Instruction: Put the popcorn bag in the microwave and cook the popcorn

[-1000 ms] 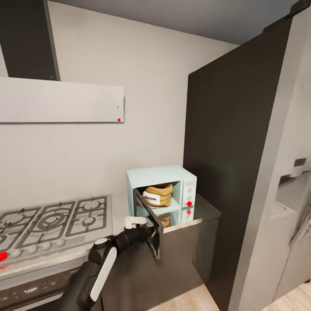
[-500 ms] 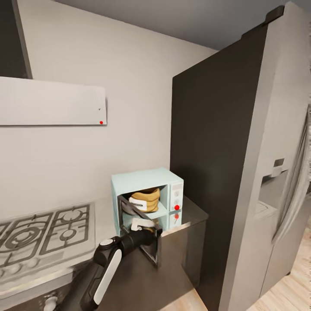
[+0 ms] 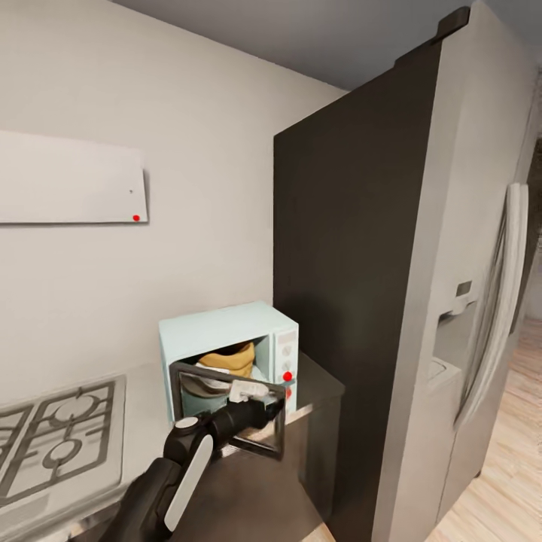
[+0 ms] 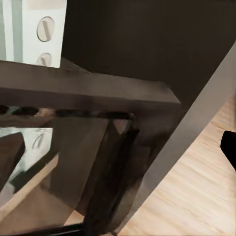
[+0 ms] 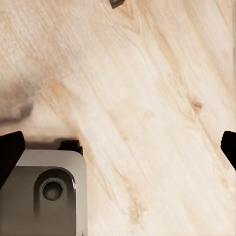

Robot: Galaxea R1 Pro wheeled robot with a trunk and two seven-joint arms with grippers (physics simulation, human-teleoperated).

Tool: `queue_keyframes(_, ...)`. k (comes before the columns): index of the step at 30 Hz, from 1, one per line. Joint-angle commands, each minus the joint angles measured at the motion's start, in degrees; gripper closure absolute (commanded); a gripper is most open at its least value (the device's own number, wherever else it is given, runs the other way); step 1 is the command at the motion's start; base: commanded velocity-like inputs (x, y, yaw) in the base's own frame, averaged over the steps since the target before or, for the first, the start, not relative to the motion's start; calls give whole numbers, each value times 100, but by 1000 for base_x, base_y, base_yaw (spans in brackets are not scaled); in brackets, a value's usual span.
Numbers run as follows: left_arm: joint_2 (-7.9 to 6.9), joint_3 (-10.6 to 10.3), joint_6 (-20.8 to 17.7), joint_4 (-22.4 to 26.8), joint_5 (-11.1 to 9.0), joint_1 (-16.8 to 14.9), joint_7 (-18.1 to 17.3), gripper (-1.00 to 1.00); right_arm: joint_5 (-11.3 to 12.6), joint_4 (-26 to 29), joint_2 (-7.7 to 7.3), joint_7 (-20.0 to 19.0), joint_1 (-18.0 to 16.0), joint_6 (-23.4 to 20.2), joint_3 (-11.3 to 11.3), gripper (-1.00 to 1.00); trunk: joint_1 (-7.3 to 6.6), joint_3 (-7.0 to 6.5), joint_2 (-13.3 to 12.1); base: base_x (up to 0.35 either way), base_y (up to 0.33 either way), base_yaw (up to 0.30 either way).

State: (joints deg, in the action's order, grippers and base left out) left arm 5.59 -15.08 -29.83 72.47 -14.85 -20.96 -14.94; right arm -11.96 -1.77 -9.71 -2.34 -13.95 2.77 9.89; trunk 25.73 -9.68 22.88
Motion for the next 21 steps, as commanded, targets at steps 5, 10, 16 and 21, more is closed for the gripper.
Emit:
queue_keyframes(5, 15, 13, -34, -50, 143, 0, 200, -100, -51, -19, 1, -12, -5, 29, 49, -100, 5, -30, 3, 246, 0, -183)
queue_keyframes(10, 44, 27, -31, -49, 162, -3, 1477, -100, -49, -16, -3, -4, -6, 32, 54, -100, 5, -50, 3, 173, 0, -111)
queue_keyframes(16, 64, 48, -31, -58, 171, 1, 1979, -100, -44, -16, -30, -8, -6, 31, 57, -100, 5, -51, 3, 44, 0, -5)
queue_keyframes(21, 107, 41, -31, -63, 113, 3, 2536, -100, -50, -16, -47, -5, -5, 34, 57, -100, 5, -51, 3, 1, 0, 0)
